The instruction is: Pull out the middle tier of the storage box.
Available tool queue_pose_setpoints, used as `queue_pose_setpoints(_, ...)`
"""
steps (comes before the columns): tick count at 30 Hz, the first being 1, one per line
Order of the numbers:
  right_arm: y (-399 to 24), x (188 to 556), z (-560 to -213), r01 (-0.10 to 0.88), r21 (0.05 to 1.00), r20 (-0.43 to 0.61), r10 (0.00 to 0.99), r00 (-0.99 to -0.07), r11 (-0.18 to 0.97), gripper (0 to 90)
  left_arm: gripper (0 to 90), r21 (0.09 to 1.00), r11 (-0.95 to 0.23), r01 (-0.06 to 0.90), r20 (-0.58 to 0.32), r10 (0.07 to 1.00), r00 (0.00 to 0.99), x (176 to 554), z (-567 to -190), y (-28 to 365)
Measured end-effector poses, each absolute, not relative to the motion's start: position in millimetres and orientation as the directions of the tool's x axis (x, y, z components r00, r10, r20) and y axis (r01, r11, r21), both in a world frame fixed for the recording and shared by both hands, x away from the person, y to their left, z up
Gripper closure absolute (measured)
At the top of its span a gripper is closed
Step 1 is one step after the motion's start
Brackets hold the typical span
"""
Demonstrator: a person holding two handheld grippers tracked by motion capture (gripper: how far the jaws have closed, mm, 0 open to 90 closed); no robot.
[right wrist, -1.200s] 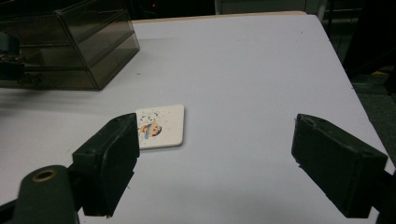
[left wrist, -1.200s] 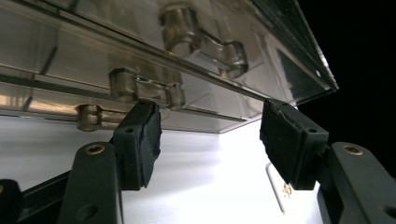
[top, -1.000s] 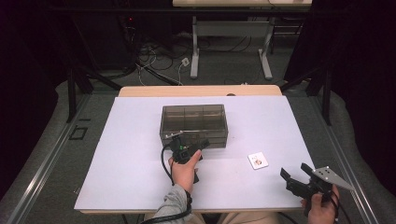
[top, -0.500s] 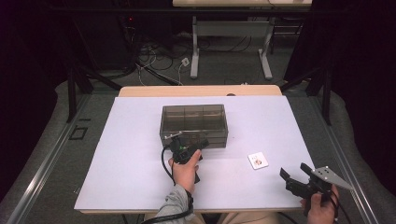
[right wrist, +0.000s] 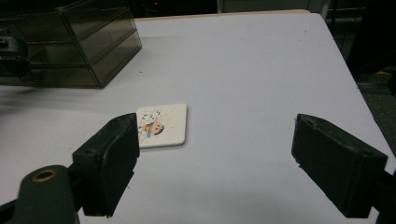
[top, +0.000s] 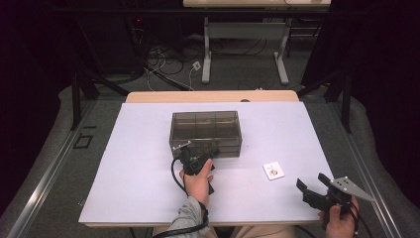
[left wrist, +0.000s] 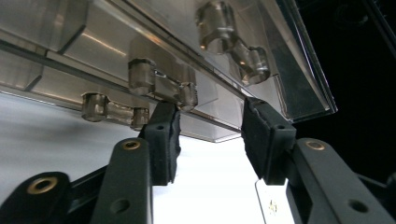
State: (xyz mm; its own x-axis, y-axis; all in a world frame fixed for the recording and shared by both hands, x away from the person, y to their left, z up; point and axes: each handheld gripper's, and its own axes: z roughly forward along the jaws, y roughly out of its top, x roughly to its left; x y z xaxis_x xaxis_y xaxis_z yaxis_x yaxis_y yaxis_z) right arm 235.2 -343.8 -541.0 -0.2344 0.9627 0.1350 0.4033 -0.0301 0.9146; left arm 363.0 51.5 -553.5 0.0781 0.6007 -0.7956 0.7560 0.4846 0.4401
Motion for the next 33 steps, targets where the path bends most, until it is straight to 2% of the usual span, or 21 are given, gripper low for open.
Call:
queue_pose_setpoints(9, -343.5, 235.0, -541.2, 0.4, 0.916, 0.136, 0.962, -0.237, -0.031, 15.0, 68.9, 0.443, 0.489, 0.751, -0.784, 0.618, 0.06, 361.5, -554.7, 51.9)
queue_pose_setpoints(22, -343.3, 234.5, -540.9, 0.41, 0.912, 0.134, 0.962, -0.237, -0.025, 15.0, 78.0, 0.44, 0.512, 0.738, -0.776, 0.63, 0.026, 359.1, -555.2, 51.5)
queue_pose_setpoints(33, -342.7, 234.7, -541.4, 0.41, 0.912, 0.133, 0.961, -0.242, -0.023, 15.0, 81.2, 0.442, 0.522, 0.73, -0.775, 0.632, 0.018, 358.8, -555.5, 51.3)
